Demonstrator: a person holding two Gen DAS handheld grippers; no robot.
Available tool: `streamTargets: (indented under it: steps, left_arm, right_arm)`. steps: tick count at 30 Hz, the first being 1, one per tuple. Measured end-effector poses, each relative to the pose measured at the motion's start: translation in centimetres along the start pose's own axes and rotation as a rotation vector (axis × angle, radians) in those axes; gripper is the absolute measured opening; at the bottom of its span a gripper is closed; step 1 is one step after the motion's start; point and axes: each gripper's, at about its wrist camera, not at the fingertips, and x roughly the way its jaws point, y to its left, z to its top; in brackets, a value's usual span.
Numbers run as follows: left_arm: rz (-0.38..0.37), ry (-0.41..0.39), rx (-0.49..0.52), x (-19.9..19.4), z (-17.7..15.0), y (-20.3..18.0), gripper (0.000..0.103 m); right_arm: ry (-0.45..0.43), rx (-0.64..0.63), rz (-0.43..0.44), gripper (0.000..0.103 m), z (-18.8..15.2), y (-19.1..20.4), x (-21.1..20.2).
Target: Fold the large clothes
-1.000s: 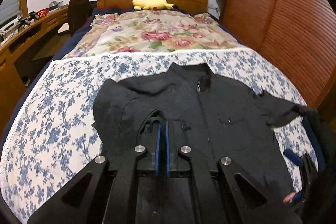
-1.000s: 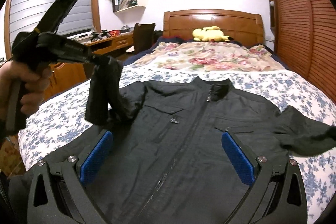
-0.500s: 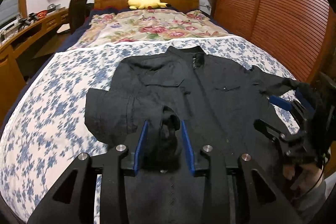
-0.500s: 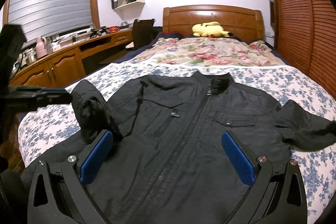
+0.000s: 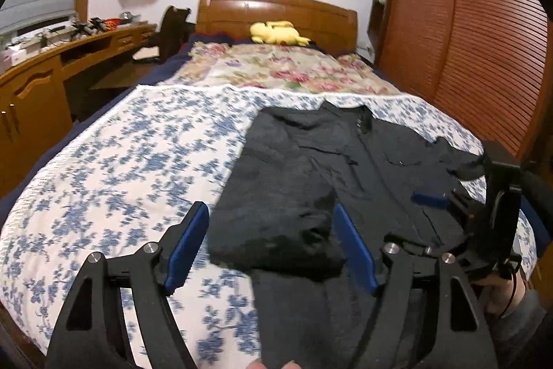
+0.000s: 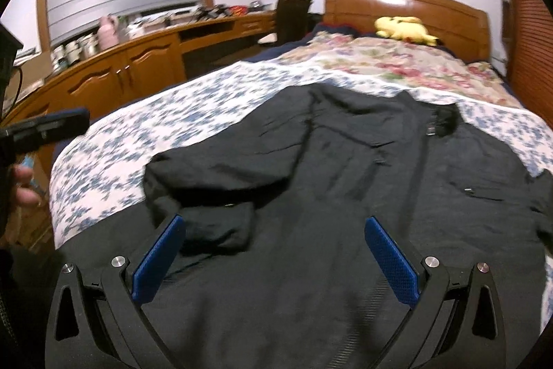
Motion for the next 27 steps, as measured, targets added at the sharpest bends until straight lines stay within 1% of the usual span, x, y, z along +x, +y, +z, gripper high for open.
streamTargets:
  steps: [2, 4, 6, 9, 12, 14, 15, 16, 17, 18, 19, 21, 23, 27]
  left_arm:
    - [0.028, -0.017, 0.009, -0.5, 0.1, 0.5, 0.076]
    - [0.034, -0.025, 0.008, -0.8, 0.1, 1.2, 0.076]
    - [0.054, -0.037, -0.003, -1.4, 0.0, 2.0, 0.076]
    - [0.09, -0.054, -0.014, -2.0, 0.0, 3.2, 0.076]
    - [0.097, -0.066, -0.042, -2.6, -0.1, 4.5, 0.076]
    - [0.104, -0.071, -0.052, -2.7, -0.1, 5.1, 0.076]
    - [0.108, -0.075, -0.054, -2.8, -0.1, 5.2, 0.076]
    - [0.109, -0.077, -0.055, -2.9, -0.1, 5.3, 0.076]
    - [0.11, -0.079, -0.057, -2.9, -0.1, 5.4, 0.076]
    - [0.109, -0.08, -0.06, -2.9, -0.2, 5.4, 0.076]
    - [0.105, -0.08, -0.062, -2.9, -0.2, 5.4, 0.076]
    - [0.102, -0.076, -0.064, -2.7, -0.1, 5.4, 0.076]
    - [0.094, -0.078, -0.062, -2.7, 0.0, 5.1, 0.077]
    - [0.08, -0.077, -0.047, -2.5, 0.0, 4.1, 0.077]
  right_arm:
    - [0.009, -0.001, 0.045, 0.103, 0.8, 0.5, 0.7]
    - [0.021, -0.026, 0.051, 0.103, 1.5, 1.2, 1.4]
    - [0.029, -0.056, 0.054, 0.103, 2.1, 2.0, 2.1]
    - [0.061, -0.076, 0.084, 0.102, 2.7, 2.1, 3.8]
    - [0.111, -0.105, 0.118, 0.097, 2.7, 2.9, 5.7]
    - [0.159, -0.128, 0.128, 0.084, 2.6, 3.0, 7.2]
    - [0.185, -0.146, 0.123, 0.068, 2.5, 2.9, 8.0]
    - [0.203, -0.161, 0.112, 0.045, 2.7, 2.9, 8.6]
    - [0.219, -0.175, 0.108, 0.033, 2.9, 2.9, 9.0]
    - [0.23, -0.179, 0.123, 0.023, 3.0, 2.5, 9.1]
    - [0.222, -0.176, 0.128, 0.017, 3.4, 2.4, 8.9]
    - [0.184, -0.169, 0.139, 0.014, 4.3, 1.6, 7.5]
    - [0.132, -0.139, 0.155, 0.013, 5.5, 0.7, 5.7]
    - [-0.015, -0.042, 0.132, 0.012, 7.7, -3.4, 0.6]
